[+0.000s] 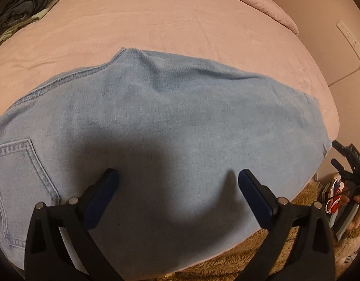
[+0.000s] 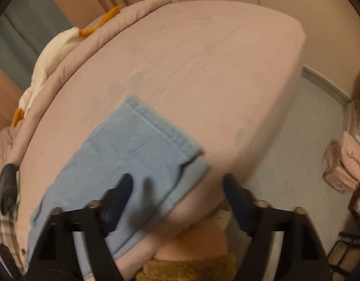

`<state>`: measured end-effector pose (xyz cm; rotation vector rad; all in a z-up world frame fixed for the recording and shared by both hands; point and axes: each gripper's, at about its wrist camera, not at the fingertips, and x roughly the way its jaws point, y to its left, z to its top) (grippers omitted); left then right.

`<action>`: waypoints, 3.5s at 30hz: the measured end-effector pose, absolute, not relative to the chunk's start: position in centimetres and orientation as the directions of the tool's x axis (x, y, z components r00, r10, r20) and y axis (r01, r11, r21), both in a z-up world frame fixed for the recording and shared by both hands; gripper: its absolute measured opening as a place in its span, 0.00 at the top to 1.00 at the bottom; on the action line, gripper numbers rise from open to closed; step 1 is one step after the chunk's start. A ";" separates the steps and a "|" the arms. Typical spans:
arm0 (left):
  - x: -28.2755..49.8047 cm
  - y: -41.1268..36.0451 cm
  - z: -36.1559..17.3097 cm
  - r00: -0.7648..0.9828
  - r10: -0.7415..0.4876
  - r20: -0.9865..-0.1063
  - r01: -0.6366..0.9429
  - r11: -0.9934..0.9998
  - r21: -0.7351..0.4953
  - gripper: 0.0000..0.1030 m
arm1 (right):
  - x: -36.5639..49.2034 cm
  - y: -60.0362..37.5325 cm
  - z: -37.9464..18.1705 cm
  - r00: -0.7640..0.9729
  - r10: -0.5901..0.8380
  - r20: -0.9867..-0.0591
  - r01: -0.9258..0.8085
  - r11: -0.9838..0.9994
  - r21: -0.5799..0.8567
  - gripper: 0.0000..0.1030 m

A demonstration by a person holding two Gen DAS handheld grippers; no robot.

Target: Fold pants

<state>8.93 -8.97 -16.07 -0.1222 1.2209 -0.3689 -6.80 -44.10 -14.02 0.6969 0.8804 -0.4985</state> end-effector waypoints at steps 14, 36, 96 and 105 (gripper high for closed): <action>9.2 -7.3 -16.0 0.287 -0.399 -0.871 0.177 0.916 -0.361 0.01 | -3.5 -44.2 -15.5 0.576 -0.036 -0.816 0.618 0.673 0.407 0.59; 6.1 0.8 -11.2 0.479 -0.338 -0.810 0.052 0.932 -0.358 0.16 | 0.5 -24.4 -0.8 0.740 0.353 -0.573 -0.129 0.910 0.394 0.86; 4.5 -2.8 -12.2 0.278 -0.519 -0.808 0.182 0.855 -0.486 0.64 | 1.8 -26.6 -12.3 0.446 0.260 -0.856 0.163 0.917 0.364 0.63; 4.0 -5.7 -14.5 0.236 -0.464 -0.853 0.218 0.881 -0.419 0.75 | 1.4 -26.2 -14.2 0.415 0.330 -0.848 0.166 0.889 0.427 0.61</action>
